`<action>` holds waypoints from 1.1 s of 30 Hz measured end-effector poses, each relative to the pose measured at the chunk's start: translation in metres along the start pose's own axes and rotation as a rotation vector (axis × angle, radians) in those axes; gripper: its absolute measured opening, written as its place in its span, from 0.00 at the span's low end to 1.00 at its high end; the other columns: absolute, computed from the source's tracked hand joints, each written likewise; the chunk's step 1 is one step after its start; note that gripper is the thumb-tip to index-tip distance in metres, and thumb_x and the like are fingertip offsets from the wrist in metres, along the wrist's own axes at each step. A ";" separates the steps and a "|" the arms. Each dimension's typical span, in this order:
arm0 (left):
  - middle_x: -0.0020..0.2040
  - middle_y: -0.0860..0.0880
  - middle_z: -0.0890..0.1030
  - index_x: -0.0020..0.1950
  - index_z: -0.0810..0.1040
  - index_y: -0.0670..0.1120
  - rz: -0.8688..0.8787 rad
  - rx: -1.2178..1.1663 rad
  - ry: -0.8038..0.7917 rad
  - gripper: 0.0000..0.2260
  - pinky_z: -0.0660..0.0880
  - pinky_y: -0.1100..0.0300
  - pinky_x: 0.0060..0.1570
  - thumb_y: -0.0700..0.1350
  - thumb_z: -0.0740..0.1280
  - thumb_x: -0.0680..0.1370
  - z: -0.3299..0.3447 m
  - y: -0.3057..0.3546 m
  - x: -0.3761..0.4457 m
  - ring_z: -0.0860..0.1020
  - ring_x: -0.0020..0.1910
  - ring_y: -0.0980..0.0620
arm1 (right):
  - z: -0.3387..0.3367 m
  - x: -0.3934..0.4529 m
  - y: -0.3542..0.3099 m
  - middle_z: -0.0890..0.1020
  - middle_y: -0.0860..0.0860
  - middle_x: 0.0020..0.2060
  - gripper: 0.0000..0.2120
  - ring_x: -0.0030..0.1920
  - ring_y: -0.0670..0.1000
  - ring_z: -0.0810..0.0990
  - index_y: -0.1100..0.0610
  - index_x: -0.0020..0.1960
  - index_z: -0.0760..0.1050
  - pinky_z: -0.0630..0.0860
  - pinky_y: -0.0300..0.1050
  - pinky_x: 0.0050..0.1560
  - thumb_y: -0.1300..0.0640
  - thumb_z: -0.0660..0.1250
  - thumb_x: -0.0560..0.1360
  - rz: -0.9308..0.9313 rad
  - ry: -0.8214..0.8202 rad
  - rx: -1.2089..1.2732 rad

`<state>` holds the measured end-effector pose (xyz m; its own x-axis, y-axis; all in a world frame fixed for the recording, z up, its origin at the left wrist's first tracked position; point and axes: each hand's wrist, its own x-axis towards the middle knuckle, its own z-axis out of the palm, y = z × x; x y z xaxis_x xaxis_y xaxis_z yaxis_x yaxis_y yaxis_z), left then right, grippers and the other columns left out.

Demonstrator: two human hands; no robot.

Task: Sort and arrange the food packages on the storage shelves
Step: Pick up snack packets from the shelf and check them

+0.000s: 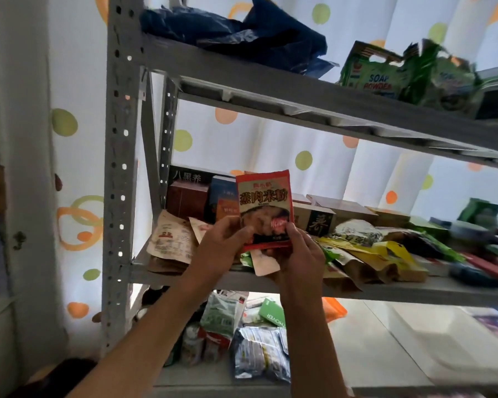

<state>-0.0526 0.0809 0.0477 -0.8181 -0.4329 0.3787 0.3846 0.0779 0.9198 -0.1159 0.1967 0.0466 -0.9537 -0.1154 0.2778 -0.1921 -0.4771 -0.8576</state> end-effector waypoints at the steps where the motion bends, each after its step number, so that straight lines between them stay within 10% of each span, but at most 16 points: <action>1: 0.49 0.52 0.85 0.54 0.78 0.52 0.023 0.002 0.019 0.05 0.81 0.62 0.47 0.45 0.68 0.79 0.000 -0.002 -0.009 0.84 0.48 0.55 | -0.004 -0.010 0.000 0.86 0.57 0.40 0.11 0.40 0.56 0.84 0.57 0.43 0.86 0.81 0.50 0.39 0.58 0.66 0.81 0.001 0.003 0.010; 10: 0.44 0.51 0.85 0.53 0.79 0.51 -0.114 -0.102 0.069 0.09 0.79 0.65 0.38 0.38 0.71 0.77 0.005 -0.058 -0.098 0.83 0.40 0.57 | -0.053 -0.098 0.034 0.87 0.53 0.41 0.07 0.39 0.48 0.85 0.56 0.49 0.82 0.81 0.43 0.38 0.53 0.68 0.78 0.057 0.048 -0.176; 18: 0.45 0.60 0.85 0.51 0.80 0.56 -0.226 -0.068 -0.022 0.10 0.78 0.70 0.39 0.42 0.73 0.74 -0.012 -0.088 -0.153 0.83 0.44 0.63 | -0.077 -0.152 0.055 0.87 0.53 0.49 0.23 0.50 0.54 0.87 0.55 0.58 0.80 0.83 0.45 0.46 0.46 0.73 0.67 0.230 0.047 -0.314; 33: 0.44 0.55 0.87 0.50 0.82 0.54 -0.243 -0.103 -0.143 0.11 0.80 0.66 0.44 0.37 0.70 0.76 -0.010 -0.081 -0.210 0.85 0.46 0.56 | -0.103 -0.202 0.045 0.86 0.44 0.35 0.14 0.36 0.41 0.85 0.49 0.45 0.79 0.78 0.32 0.34 0.40 0.63 0.77 0.176 0.063 -0.543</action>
<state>0.0928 0.1566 -0.1073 -0.9407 -0.2960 0.1657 0.2052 -0.1073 0.9728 0.0448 0.2881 -0.0925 -0.9908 -0.0926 0.0984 -0.1044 0.0620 -0.9926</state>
